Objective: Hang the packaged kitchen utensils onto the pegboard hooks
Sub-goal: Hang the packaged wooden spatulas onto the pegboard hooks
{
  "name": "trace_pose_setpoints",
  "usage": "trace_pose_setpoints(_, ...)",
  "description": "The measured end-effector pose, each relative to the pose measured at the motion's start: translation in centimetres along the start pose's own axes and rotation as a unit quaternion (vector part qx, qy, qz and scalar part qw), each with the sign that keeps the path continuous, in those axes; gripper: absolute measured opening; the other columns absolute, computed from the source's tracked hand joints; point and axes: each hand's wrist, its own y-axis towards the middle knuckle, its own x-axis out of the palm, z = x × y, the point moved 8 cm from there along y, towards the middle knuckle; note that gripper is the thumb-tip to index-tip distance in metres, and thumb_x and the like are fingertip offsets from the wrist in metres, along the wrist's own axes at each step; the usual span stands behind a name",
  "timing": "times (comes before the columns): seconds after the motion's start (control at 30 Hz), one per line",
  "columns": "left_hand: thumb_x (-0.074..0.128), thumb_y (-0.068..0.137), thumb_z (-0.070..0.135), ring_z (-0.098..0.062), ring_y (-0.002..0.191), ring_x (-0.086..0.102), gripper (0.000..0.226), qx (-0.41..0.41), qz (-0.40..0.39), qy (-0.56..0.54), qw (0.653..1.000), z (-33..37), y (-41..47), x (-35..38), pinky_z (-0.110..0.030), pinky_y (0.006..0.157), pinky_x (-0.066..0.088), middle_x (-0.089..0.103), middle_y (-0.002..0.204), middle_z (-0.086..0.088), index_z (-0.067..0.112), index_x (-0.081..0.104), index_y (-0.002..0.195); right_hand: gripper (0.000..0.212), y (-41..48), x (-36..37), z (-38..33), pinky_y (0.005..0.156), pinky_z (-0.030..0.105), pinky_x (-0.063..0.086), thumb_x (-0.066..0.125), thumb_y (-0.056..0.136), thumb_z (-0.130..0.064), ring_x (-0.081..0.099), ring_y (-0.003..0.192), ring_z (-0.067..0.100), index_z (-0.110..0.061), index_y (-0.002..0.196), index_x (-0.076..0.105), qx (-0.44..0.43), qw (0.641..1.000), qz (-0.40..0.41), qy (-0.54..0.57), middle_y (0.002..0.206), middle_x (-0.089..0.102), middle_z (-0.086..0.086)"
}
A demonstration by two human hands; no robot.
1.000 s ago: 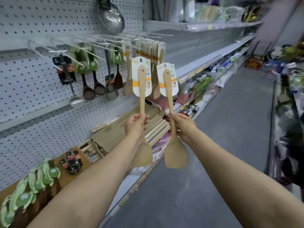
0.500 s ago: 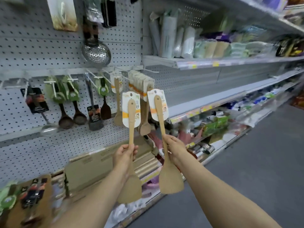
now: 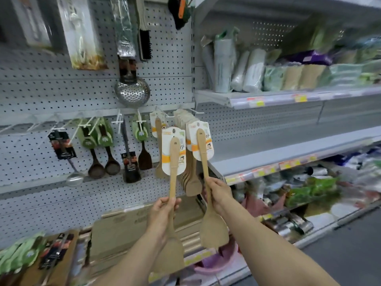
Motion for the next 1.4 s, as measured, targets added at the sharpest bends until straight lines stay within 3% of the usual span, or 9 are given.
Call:
trace_pose_setpoints(0.27,0.063,0.095,0.016,-0.021,0.096,0.066,0.015,0.020,0.007,0.008,1.000,-0.4,4.8,2.6,-0.035,0.084,0.050,0.078,0.095,-0.004,0.006,0.070,0.104,0.030,5.3,0.8,-0.3,0.078,0.042,0.052,0.077,0.068,-0.047,0.059,0.083,0.027,-0.023,0.085,0.080,0.008,1.000,-0.023,-0.017,0.079,0.071,0.003)
trace_pose_setpoints(0.47,0.063,0.095,0.020,-0.021,0.097,0.066,0.015,0.012,0.015,0.011,1.000,-1.4,6.8,3.2,-0.034,0.082,0.048,0.078,0.096,-0.002,0.009,0.070,0.102,0.015,7.7,0.0,0.7,0.081,0.044,0.053,0.070,0.090,-0.037,0.059,0.084,0.027,-0.028,0.085,0.080,0.001,0.999,-0.037,-0.022,0.082,0.070,0.006)
trace_pose_setpoints(0.83,0.062,0.095,0.018,-0.021,0.099,0.067,0.015,0.022,0.068,-0.023,0.997,-1.8,9.0,5.4,-0.034,0.082,0.048,0.077,0.096,-0.005,0.006,0.070,0.102,0.009,10.7,-0.2,-0.5,0.077,0.033,0.050,0.070,0.094,-0.030,0.062,0.086,0.019,-0.024,0.094,0.077,-0.049,0.993,-0.086,-0.057,0.087,0.073,0.001)
trace_pose_setpoints(1.1,0.063,0.093,0.016,-0.021,0.096,0.067,0.011,0.022,0.068,-0.053,0.996,-2.8,10.1,7.3,-0.034,0.081,0.047,0.077,0.098,-0.008,0.009,0.070,0.099,0.010,13.0,-0.1,0.4,0.100,0.045,0.054,0.072,0.092,-0.034,0.068,0.104,0.023,-0.027,0.095,0.079,-0.024,0.990,-0.111,-0.078,0.101,0.077,-0.002)
trace_pose_setpoints(1.3,0.063,0.094,0.016,-0.021,0.101,0.066,0.012,0.028,0.068,-0.048,0.996,-3.4,10.9,7.3,-0.035,0.085,0.046,0.077,0.099,-0.008,0.009,0.068,0.100,0.014,15.0,1.4,1.3,0.100,0.050,0.054,0.072,0.087,-0.043,0.068,0.105,0.024,-0.033,0.095,0.079,0.008,0.986,-0.118,-0.121,0.102,0.077,-0.003)
trace_pose_setpoints(1.4,0.062,0.095,0.016,-0.023,0.102,0.066,0.010,0.029,0.064,-0.042,0.997,-3.6,11.3,7.5,-0.034,0.083,0.047,0.077,0.100,-0.008,0.009,0.068,0.098,0.018,15.0,1.8,-0.2,0.090,0.043,0.058,0.073,0.088,-0.039,0.069,0.098,0.021,-0.027,0.100,0.077,-0.004,0.988,-0.096,-0.122,0.098,0.076,-0.002)
